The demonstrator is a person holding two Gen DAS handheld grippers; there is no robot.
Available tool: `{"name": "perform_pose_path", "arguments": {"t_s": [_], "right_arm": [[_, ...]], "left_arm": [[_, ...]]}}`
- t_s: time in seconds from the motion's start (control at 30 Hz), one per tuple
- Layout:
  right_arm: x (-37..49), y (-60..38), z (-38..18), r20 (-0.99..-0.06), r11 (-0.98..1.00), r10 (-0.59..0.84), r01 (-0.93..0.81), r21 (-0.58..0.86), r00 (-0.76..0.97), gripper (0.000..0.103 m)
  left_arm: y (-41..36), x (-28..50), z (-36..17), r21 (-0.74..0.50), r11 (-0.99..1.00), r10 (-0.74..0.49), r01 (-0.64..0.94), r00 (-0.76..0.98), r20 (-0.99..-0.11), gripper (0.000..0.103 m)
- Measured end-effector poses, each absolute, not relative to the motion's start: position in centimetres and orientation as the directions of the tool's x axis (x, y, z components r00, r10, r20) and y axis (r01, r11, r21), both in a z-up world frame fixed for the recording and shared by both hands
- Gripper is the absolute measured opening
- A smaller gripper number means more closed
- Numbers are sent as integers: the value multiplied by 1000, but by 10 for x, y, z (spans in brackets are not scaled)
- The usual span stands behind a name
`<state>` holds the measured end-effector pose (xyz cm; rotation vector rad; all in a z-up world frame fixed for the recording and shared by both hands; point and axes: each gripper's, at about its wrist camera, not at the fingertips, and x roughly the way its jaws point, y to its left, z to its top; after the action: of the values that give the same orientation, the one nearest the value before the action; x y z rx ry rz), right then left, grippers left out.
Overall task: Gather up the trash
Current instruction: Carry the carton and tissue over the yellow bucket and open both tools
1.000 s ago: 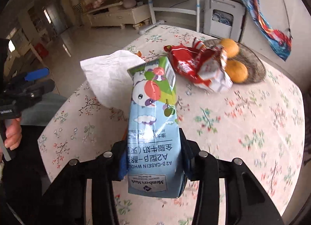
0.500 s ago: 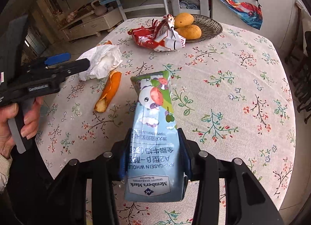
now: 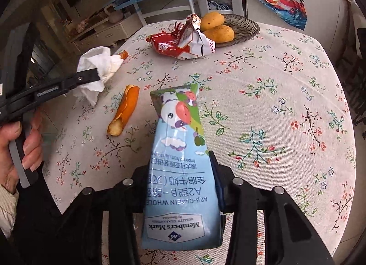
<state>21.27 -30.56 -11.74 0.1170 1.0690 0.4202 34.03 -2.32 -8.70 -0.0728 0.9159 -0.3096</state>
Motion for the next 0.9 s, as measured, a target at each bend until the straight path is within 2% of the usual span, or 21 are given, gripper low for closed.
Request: {"name": "perform_pose_path", "arguments": {"t_s": [0.17, 0.33, 0.43, 0.57, 0.9], "right_arm": [[208, -324, -112, -760, 872, 489, -219, 437, 429, 42], [195, -332, -109, -694, 823, 555, -179, 539, 458, 42], [185, -329, -115, -673, 799, 581, -160, 580, 458, 42], [169, -329, -118, -612, 735, 639, -135, 665, 465, 42], [121, -321, -98, -527, 682, 679, -173, 711, 512, 42]], "left_arm": [[6, 301, -78, -374, 905, -417, 200, 586, -695, 10], [9, 258, -76, -387, 897, -433, 214, 604, -669, 10], [15, 236, -74, -436, 872, -476, 223, 599, -644, 10], [21, 212, -71, -414, 884, -453, 217, 619, -642, 10], [25, 166, -56, -325, 917, -392, 231, 671, -629, 10]]}}
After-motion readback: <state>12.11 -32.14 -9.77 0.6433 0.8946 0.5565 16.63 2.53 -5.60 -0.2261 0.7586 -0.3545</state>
